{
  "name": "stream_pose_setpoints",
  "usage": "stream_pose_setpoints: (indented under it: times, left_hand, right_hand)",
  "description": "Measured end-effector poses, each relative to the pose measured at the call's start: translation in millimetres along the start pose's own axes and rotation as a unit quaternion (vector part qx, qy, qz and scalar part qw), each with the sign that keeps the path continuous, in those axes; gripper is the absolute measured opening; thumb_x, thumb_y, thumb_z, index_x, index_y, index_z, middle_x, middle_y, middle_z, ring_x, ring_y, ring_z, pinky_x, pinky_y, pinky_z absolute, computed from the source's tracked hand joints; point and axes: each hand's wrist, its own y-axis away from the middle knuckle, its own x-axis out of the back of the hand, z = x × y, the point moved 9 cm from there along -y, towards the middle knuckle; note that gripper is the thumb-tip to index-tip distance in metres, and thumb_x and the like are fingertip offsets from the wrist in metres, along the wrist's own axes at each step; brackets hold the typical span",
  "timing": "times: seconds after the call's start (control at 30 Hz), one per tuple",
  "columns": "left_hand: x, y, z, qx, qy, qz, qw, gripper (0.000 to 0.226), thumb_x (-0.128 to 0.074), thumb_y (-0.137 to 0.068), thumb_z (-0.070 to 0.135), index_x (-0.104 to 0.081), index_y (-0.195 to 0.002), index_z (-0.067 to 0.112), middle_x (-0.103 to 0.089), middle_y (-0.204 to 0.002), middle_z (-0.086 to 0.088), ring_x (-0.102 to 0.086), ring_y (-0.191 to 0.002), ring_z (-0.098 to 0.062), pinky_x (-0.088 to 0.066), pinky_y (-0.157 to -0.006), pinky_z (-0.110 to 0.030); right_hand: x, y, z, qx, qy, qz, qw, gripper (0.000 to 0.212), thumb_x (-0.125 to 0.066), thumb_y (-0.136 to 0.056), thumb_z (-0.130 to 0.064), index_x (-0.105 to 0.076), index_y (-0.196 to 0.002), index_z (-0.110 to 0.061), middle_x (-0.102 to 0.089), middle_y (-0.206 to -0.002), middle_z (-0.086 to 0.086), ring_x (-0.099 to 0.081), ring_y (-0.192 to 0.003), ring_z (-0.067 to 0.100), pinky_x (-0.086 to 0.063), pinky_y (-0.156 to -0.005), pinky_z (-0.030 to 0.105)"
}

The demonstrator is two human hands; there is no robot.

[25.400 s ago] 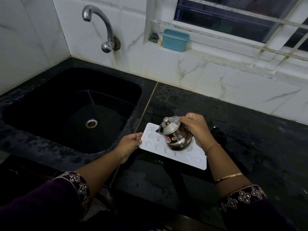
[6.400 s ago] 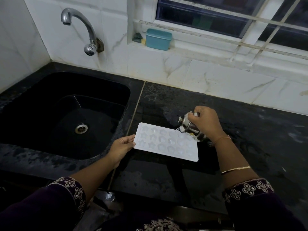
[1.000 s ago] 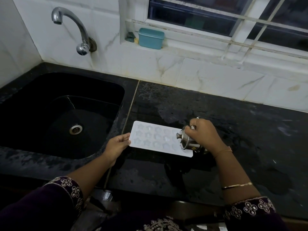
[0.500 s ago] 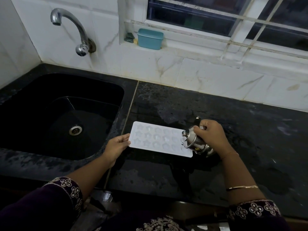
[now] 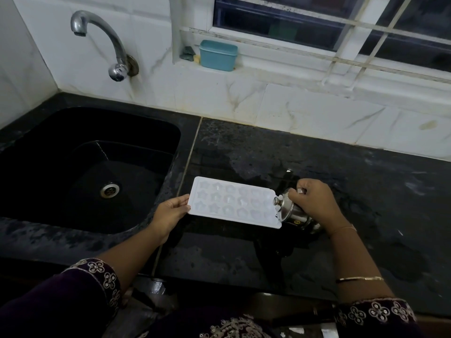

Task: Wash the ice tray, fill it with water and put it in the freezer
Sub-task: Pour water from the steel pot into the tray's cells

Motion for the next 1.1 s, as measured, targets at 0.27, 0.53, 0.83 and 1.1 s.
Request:
stream_pose_setpoints:
  times: [0.27, 0.53, 0.83, 1.1]
  left_hand:
    - [0, -1, -1, 0.003, 0.0, 0.0, 1.0, 0.039, -0.052, -0.09, -0.008, -0.056, -0.128, 0.0, -0.066, -0.119, -0.011, -0.064, -0.108, -0.023, -0.049, -0.095, -0.036]
    - [1, 1, 0, -0.001, -0.006, 0.0, 1.0, 0.038, -0.053, -0.09, -0.007, -0.056, -0.127, 0.001, -0.067, -0.118, -0.011, -0.065, -0.106, -0.022, -0.055, -0.083, -0.024]
    - [2, 0, 0, 0.008, -0.011, 0.0, 1.0, 0.039, -0.054, -0.09, -0.006, -0.055, -0.128, 0.0, -0.066, -0.119, -0.011, -0.064, -0.107, -0.022, -0.052, -0.091, -0.032]
    - [2, 0, -2, 0.009, -0.011, -0.004, 1.0, 0.04, -0.053, -0.09, -0.006, -0.054, -0.13, -0.001, -0.064, -0.124, -0.012, -0.062, -0.112, -0.023, -0.047, -0.1, -0.04]
  right_hand:
    - [-4, -2, -11, 0.021, 0.005, 0.002, 1.0, 0.048, -0.061, -0.082, -0.009, -0.027, -0.049, -0.017, -0.032, -0.048, 0.001, -0.03, -0.047, 0.014, -0.025, -0.05, 0.031]
    - [-8, -3, -8, 0.018, 0.03, -0.012, 0.999, 0.044, -0.061, -0.082, -0.012, -0.03, -0.05, -0.016, -0.036, -0.05, 0.002, -0.034, -0.05, 0.018, -0.027, -0.051, 0.031]
    - [-12, -5, -20, 0.028, 0.055, -0.025, 0.998, 0.043, -0.06, -0.082, -0.014, -0.031, -0.05, -0.016, -0.036, -0.05, -0.001, -0.034, -0.05, 0.016, -0.025, -0.048, 0.028]
    - [-9, -6, -24, 0.038, 0.085, -0.027, 0.995, 0.041, -0.058, -0.083, -0.013, -0.033, -0.05, -0.016, -0.037, -0.05, 0.0, -0.039, -0.055, 0.023, -0.024, -0.048, 0.026]
